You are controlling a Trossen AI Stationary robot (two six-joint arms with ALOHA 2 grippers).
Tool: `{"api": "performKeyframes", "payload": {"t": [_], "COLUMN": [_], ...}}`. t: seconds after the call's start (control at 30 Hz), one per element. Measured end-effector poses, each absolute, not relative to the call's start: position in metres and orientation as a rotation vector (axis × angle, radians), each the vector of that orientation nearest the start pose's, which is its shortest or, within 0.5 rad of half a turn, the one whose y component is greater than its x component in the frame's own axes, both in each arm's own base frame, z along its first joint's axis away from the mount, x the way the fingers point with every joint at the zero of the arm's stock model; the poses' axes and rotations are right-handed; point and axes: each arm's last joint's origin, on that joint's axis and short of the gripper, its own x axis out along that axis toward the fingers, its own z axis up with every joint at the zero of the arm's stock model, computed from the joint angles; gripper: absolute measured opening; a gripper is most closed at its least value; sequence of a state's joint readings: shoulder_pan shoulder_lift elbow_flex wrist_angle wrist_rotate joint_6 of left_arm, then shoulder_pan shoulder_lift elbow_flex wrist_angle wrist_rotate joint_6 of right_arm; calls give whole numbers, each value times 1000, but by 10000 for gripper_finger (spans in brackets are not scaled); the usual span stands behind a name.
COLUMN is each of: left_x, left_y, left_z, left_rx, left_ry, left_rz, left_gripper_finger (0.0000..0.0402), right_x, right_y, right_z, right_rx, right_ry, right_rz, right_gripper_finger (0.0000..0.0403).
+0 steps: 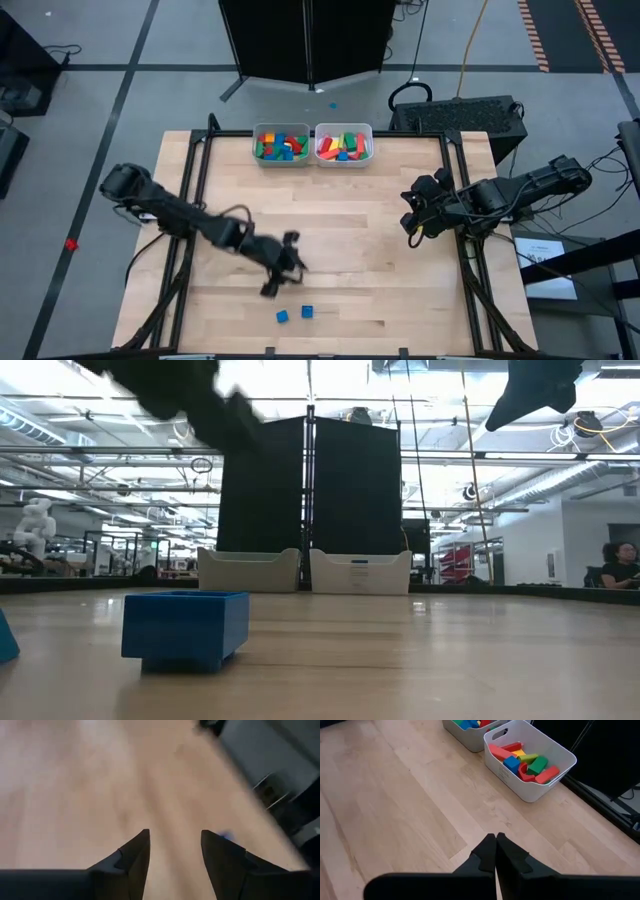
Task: Sort blocks by size
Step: Put the blue 4-stud game piece into the gray bin
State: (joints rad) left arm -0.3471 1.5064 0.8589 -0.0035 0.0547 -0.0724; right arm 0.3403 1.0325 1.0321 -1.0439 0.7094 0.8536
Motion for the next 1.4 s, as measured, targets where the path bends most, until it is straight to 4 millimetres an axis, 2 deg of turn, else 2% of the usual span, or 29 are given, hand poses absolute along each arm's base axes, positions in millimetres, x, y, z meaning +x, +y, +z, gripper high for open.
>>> {"api": "performKeyframes", "payload": {"t": [0.1,0.17,0.4,0.63,0.93,1.4], "left_x": [291,294,298,298,302,311], "left_y": [-137,-150,-178,-183,-184,-220], "left_z": [206,199,181,178,161,129], "left_rx": [24,-49,-204,-252,-300,-208], "left_ry": [594,577,561,565,611,641], "left_rz": [-425,-437,-484,-487,-322,-230], "left_gripper_finger": [178,181,219,261,267,267], "right_x": [171,171,171,171,171,171], "right_y": [41,41,41,41,41,41], "right_z": [312,312,312,313,313,313], "right_rx": [253,252,246,241,241,241], "right_ry": [685,685,689,693,693,693], "right_rz": [-671,-671,-665,-657,-657,-657], "right_gripper_finger": [0,0,0,0,0,0]}}
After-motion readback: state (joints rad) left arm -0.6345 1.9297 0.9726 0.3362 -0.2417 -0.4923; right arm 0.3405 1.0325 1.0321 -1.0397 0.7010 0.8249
